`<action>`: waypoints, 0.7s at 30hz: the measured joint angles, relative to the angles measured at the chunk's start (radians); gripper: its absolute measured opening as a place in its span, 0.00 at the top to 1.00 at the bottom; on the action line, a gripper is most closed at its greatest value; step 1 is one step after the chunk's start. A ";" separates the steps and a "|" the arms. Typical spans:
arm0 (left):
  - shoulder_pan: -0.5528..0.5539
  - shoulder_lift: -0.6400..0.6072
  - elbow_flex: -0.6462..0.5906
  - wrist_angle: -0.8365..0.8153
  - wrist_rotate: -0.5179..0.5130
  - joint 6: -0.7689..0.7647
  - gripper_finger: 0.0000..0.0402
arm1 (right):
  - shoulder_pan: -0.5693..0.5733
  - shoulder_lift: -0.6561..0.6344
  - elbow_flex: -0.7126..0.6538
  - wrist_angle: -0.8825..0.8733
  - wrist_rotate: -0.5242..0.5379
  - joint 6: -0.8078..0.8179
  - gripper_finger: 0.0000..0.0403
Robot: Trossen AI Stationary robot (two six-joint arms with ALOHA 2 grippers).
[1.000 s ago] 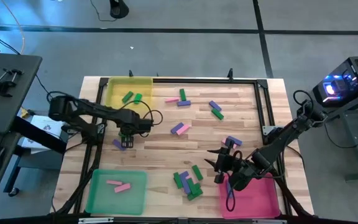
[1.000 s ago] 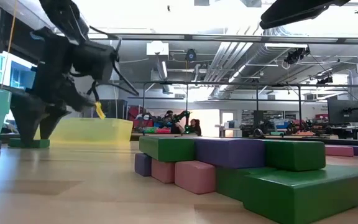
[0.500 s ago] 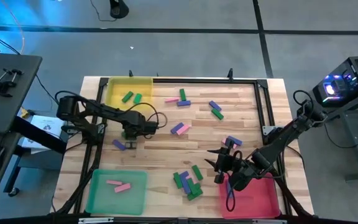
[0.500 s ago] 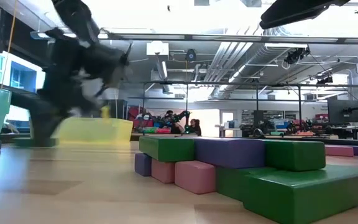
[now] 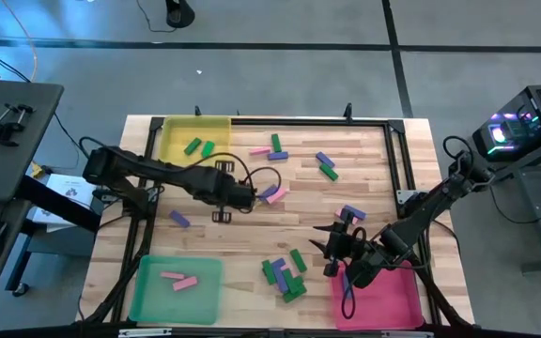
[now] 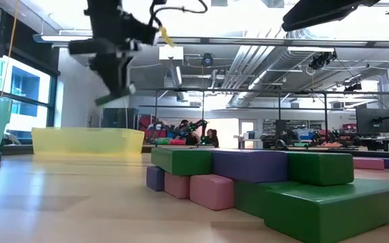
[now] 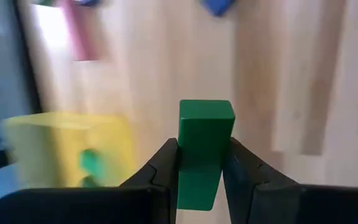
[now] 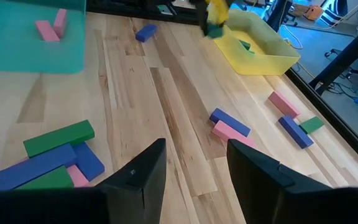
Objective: Sort blocks
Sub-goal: Put the green block into the yellow bin
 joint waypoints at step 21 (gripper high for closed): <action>0.816 0.011 -0.044 0.066 0.156 0.307 0.84 | 0.000 0.000 0.000 -0.003 -0.001 0.001 0.62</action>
